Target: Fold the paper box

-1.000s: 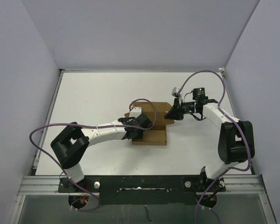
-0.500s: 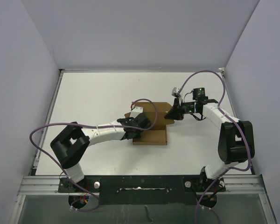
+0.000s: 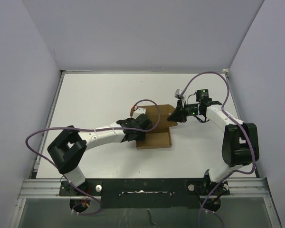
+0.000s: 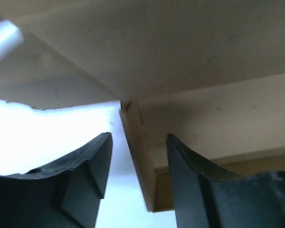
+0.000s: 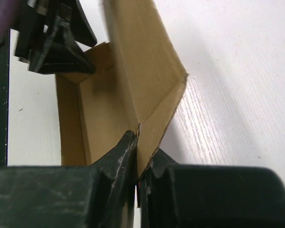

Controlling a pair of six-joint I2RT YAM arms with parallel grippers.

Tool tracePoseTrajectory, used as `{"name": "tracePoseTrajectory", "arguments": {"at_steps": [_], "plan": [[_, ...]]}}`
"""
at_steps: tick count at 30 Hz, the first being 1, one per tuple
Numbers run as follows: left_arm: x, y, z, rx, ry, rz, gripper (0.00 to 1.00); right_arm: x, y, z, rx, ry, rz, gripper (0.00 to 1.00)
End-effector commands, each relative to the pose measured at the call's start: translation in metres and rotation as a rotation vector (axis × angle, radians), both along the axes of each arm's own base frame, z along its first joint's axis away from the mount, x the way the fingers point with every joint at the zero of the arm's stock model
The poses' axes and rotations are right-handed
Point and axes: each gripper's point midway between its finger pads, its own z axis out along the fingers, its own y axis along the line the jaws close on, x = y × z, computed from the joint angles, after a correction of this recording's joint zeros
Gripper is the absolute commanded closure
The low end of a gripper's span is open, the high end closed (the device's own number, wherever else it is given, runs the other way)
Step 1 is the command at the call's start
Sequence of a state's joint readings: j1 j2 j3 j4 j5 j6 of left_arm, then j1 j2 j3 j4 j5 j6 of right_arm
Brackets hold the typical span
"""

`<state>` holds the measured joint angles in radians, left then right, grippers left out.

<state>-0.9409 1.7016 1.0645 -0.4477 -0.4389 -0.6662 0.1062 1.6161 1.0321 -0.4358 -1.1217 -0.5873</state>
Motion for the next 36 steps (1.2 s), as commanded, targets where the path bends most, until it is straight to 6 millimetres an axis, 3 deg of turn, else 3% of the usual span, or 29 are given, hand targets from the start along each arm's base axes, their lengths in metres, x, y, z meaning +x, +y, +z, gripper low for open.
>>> {"name": "tracePoseTrajectory", "arguments": {"at_steps": [1,6,7,11,15,18,24,32,36], "plan": [[-0.002,-0.024,0.079,-0.215,-0.095,-0.112,0.46,0.007,0.006,0.019,0.029,-0.063,0.028,1.00],[-0.020,-0.038,0.143,-0.459,-0.160,-0.425,0.20,0.011,0.000,0.022,0.026,-0.061,0.012,0.97],[-0.021,-0.036,0.157,-0.518,-0.156,-0.470,0.18,0.012,-0.002,0.022,0.024,-0.062,0.007,0.93],[0.001,-0.008,0.210,-0.676,-0.152,-0.545,0.17,0.016,-0.010,0.027,0.008,-0.079,-0.016,0.70],[0.037,0.026,0.245,-0.676,-0.253,-0.559,0.15,0.023,-0.025,0.039,-0.024,-0.127,-0.059,0.44],[0.059,0.045,0.241,-0.611,-0.324,-0.530,0.13,0.026,-0.045,0.055,-0.031,-0.177,-0.097,0.31],[0.067,0.063,0.187,-0.537,-0.346,-0.469,0.09,0.031,-0.096,0.081,0.007,-0.239,-0.214,0.22],[0.076,0.093,0.180,-0.446,-0.374,-0.366,0.08,0.058,-0.144,0.055,-0.088,-0.162,-0.416,0.22],[0.077,0.094,0.178,-0.465,-0.360,-0.343,0.07,0.071,-0.171,0.045,-0.134,-0.134,-0.547,0.22]]}}
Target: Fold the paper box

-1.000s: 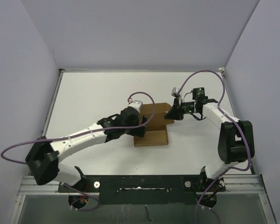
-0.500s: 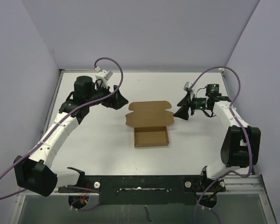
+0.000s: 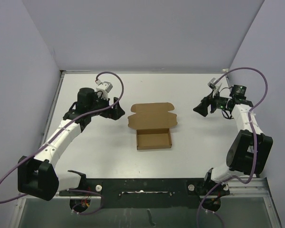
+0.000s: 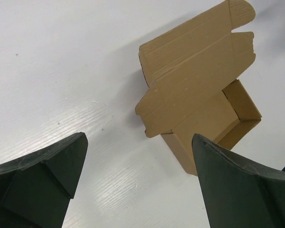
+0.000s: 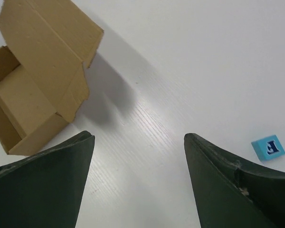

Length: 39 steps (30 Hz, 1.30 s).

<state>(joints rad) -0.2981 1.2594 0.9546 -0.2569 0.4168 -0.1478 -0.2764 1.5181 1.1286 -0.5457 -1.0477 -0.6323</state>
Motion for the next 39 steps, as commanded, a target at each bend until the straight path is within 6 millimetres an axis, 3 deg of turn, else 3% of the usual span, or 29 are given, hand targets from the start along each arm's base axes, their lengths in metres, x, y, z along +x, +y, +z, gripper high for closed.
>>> {"name": "tracePoseTrajectory", "arguments": {"at_steps": [1,7,12,15,18,22,39], "plan": [[0.012,0.005,0.035,-0.026,-0.120,0.033,0.07,0.023,-0.037,-0.002,-0.054,-0.005,-0.178,0.22],[0.025,0.030,0.028,-0.006,-0.091,0.197,0.02,0.047,-0.088,-0.022,-0.183,0.056,-0.454,0.22],[0.027,0.036,0.030,-0.026,-0.084,0.233,0.02,0.080,-0.117,-0.040,-0.317,0.105,-0.695,0.17],[0.027,0.035,0.030,-0.031,-0.087,0.227,0.02,0.100,-0.119,-0.060,-0.367,0.190,-0.782,0.14],[0.027,0.033,0.030,-0.037,-0.085,0.218,0.02,0.117,-0.120,-0.074,-0.339,0.290,-0.832,0.17],[0.027,0.032,0.029,-0.037,-0.086,0.209,0.02,0.134,-0.124,-0.080,-0.309,0.346,-0.890,0.20],[0.031,0.035,0.023,-0.058,-0.057,0.212,0.02,0.146,-0.106,-0.118,-0.392,0.378,-0.880,0.45]]}}
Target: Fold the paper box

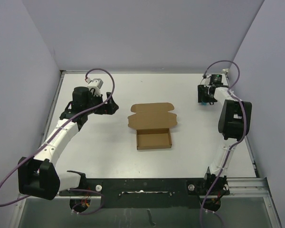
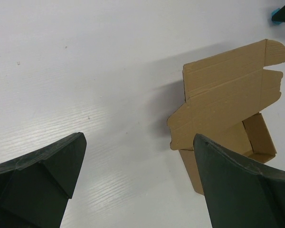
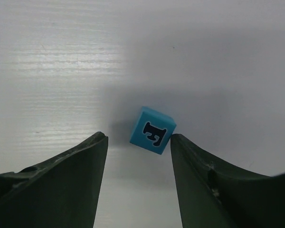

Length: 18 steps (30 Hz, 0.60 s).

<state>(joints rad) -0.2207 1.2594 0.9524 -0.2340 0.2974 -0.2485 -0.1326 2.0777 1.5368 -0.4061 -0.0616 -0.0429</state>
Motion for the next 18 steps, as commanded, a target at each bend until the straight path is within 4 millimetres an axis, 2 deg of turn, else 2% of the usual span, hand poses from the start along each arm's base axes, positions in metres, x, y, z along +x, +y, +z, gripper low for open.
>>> {"name": "tracePoseTrajectory", "arguments": {"at_steps": [1,7,9,13,15,18], "plan": [[0.006,-0.004,0.023,-0.035,-0.079,-0.016,0.02,0.014,-0.006,0.009,-0.033,-0.031,-0.026,0.45],[0.005,-0.004,0.022,-0.037,-0.078,-0.016,0.02,0.013,-0.011,0.001,-0.051,-0.015,-0.033,0.46],[0.006,-0.004,0.023,-0.038,-0.079,-0.014,0.02,0.014,-0.011,-0.003,-0.052,-0.006,-0.030,0.51],[0.006,-0.004,0.022,-0.037,-0.077,-0.015,0.02,0.016,-0.012,-0.008,-0.057,-0.003,-0.028,0.52],[0.006,-0.005,0.021,-0.037,-0.075,-0.017,0.02,0.017,-0.012,-0.009,-0.061,-0.002,-0.021,0.55],[0.006,-0.005,0.021,-0.038,-0.075,-0.017,0.02,0.016,-0.013,-0.010,-0.067,0.001,-0.011,0.67]]}}
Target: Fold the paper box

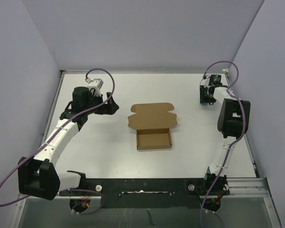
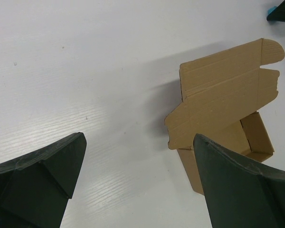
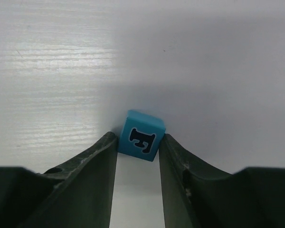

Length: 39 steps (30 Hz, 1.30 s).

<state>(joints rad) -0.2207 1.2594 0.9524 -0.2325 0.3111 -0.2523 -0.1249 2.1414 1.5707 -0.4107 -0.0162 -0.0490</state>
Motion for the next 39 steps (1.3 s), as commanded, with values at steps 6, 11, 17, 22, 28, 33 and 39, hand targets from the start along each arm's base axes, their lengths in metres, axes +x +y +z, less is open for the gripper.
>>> {"name": "tracePoseTrajectory", "arguments": {"at_steps": [6,11,17,22,28,33,39], "plan": [[0.007,-0.001,0.021,-0.029,-0.076,-0.005,0.02,0.012,-0.010,0.013,-0.059,-0.046,0.041,0.88],[0.008,0.002,0.024,-0.038,-0.085,0.001,0.02,0.004,-0.012,0.033,-0.061,-0.082,0.107,0.95],[0.009,0.002,0.022,-0.048,-0.081,-0.004,0.02,-0.024,0.016,0.068,0.082,-0.155,0.338,0.98],[0.010,0.002,0.021,-0.044,-0.088,-0.008,0.02,-0.046,0.048,0.114,0.261,-0.297,0.479,0.98],[0.009,-0.002,0.024,-0.056,-0.114,-0.050,0.02,-0.082,0.078,0.175,0.424,-0.476,0.605,0.98],[0.007,-0.007,0.026,-0.069,-0.141,-0.097,0.02,-0.123,0.112,0.212,0.521,-0.608,0.795,0.98],[0.004,-0.017,0.028,-0.092,-0.179,-0.167,0.02,-0.166,0.141,0.223,0.564,-0.714,0.985,1.00]]}}
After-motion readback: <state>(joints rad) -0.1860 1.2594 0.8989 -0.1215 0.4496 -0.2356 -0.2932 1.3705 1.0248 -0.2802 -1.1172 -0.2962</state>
